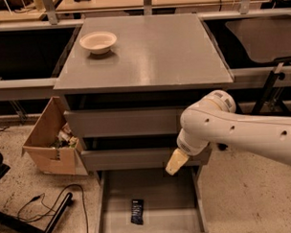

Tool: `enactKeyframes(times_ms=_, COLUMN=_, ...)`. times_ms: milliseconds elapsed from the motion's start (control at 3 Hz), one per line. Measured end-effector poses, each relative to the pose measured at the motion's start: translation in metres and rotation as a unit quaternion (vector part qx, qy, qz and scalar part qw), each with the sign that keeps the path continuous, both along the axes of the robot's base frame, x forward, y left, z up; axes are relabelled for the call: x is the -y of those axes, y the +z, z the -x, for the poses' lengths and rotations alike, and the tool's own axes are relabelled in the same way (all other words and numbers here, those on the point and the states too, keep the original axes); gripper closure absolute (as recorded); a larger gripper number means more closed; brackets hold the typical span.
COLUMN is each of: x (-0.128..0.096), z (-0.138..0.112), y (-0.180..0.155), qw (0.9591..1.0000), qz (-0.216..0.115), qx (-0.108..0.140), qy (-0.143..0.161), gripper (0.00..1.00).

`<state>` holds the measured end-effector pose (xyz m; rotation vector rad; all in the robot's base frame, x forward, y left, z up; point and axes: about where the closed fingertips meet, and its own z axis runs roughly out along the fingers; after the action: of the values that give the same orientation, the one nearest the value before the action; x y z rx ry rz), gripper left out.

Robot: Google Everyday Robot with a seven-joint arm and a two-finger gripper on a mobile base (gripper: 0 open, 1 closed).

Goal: Pick rxbar blueberry from bottom drawer and place on counter

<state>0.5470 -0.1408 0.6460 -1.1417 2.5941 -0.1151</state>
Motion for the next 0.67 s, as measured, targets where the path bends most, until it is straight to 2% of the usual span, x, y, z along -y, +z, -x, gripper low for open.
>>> enactKeyframes(times_ms=333, x=-0.004, z=0.001, y=-0.005, qw=1.0000, qz=0.006, qx=-0.005, qy=0.003, gripper=0.00)
enactKeyframes(times_ms=667, x=-0.038, z=0.018, y=-0.072, qw=0.9989, qz=0.004, qx=-0.046, qy=0.012, gripper=0.00)
